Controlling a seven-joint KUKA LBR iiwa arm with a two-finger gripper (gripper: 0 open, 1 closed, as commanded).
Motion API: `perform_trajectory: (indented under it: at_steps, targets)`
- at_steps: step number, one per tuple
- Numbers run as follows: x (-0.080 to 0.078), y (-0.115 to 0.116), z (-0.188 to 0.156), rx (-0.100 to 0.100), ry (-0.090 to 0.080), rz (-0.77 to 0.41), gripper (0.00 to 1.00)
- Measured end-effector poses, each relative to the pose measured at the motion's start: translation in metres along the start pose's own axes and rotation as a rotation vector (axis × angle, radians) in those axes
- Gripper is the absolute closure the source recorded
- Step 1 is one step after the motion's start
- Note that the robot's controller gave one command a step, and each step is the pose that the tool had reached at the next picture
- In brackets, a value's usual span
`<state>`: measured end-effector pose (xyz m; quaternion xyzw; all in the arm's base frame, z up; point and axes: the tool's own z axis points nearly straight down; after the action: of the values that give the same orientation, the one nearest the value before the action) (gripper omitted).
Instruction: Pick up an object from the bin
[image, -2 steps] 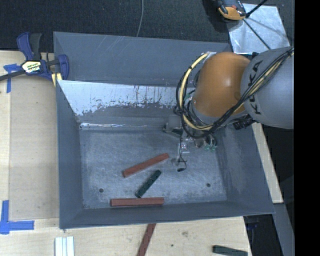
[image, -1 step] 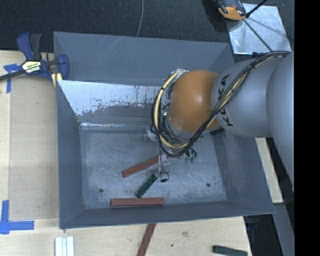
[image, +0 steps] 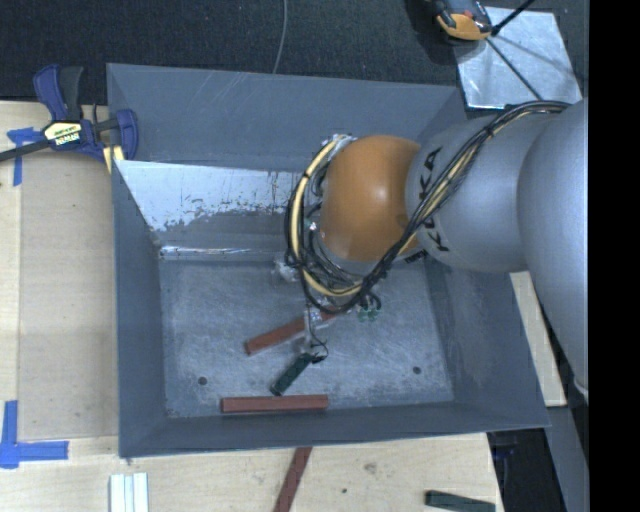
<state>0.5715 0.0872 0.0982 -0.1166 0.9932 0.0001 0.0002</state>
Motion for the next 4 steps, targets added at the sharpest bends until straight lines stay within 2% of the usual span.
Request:
perform_trajectory:
  at_steps: [1, 2, 3, 4]
  targets:
    - [0.005, 0.003, -0.014, 0.0, -0.002, -0.005, 0.0]
    - [0.003, 0.009, 0.017, 0.001, -0.003, -0.045, 0.0]
    - [-0.002, 0.008, 0.025, -0.001, -0.009, -0.068, 1.0]
    - [-0.002, 0.008, 0.026, -0.001, -0.009, -0.068, 1.0]
